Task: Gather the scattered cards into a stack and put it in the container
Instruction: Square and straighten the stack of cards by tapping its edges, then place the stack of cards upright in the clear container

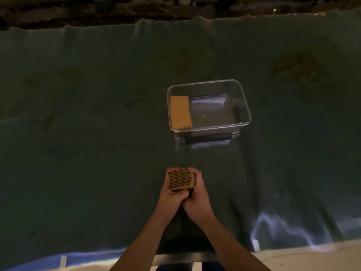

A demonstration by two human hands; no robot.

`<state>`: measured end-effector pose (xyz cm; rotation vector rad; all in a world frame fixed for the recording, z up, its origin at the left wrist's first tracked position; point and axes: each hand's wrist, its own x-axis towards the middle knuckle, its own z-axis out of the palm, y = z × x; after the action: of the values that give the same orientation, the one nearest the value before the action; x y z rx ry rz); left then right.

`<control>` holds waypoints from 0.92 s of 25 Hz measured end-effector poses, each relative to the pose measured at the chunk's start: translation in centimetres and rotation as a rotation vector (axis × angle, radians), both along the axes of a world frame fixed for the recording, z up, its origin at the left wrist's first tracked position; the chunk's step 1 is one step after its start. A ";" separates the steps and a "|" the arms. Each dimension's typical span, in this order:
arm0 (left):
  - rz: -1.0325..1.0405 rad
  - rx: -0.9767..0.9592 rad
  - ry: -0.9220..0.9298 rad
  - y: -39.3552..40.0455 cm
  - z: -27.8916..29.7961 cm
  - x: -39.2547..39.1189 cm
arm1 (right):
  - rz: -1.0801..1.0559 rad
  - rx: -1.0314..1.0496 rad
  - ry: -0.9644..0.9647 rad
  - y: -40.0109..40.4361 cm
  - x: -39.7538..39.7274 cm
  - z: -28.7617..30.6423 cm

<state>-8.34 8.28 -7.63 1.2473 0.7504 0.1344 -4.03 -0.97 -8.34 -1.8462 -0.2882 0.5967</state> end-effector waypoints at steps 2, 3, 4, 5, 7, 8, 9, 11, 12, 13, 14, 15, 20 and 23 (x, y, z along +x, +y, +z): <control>-0.008 -0.004 -0.001 0.2 0.1 0.2 | 0.000 0.004 -0.009 0.0 0.3 0.2; -0.028 -0.010 -0.008 0.2 0.2 0.3 | -0.004 -0.001 -0.012 -0.1 0.4 0.3; -0.042 -0.016 -0.007 0.2 0.3 0.5 | -0.010 0.007 -0.013 -0.2 0.5 0.2; -0.052 -0.020 0.004 0.2 0.3 0.7 | -0.023 0.007 -0.015 -0.3 0.6 0.2; -0.067 -0.025 0.061 0.1 -0.2 0.8 | -0.029 -0.038 -0.014 -0.5 0.4 -0.1; -0.087 -0.017 0.094 0.0 -0.3 0.8 | -0.026 -0.061 -0.014 -0.6 0.3 -0.2; -0.107 -0.013 0.122 0.1 -0.5 0.9 | -0.020 -0.077 -0.017 -0.6 0.3 -0.3; -0.103 -0.046 0.161 0.3 -0.3 1.0 | 0.009 -0.101 -0.023 -0.6 0.3 -0.3; -0.089 -0.059 0.161 0.4 -0.2 1.1 | 0.030 -0.108 -0.033 -0.7 0.3 -0.2; -0.082 -0.077 0.151 0.4 0.1 1.2 | 0.061 -0.116 -0.049 -0.8 0.5 0.1; -0.085 -0.111 0.138 0.5 0.3 1.3 | 0.096 -0.121 -0.068 -1.0 0.8 0.5; -0.091 -0.162 0.116 0.5 0.6 1.4 | 0.130 -0.128 -0.090 -1.3 1.2 1.0; -0.133 -0.356 -0.011 1.0 3.1 2.1 | 0.244 -0.138 -0.106 -1.8 3.0 4.1; -0.195 -0.340 -0.019 1.3 4.6 2.5 | 0.182 -0.047 -0.057 -1.6 3.0 5.6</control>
<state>-5.82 9.62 -3.00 0.9855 0.6019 -0.1364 -0.98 -2.62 -2.73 -1.8969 -0.4873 0.6813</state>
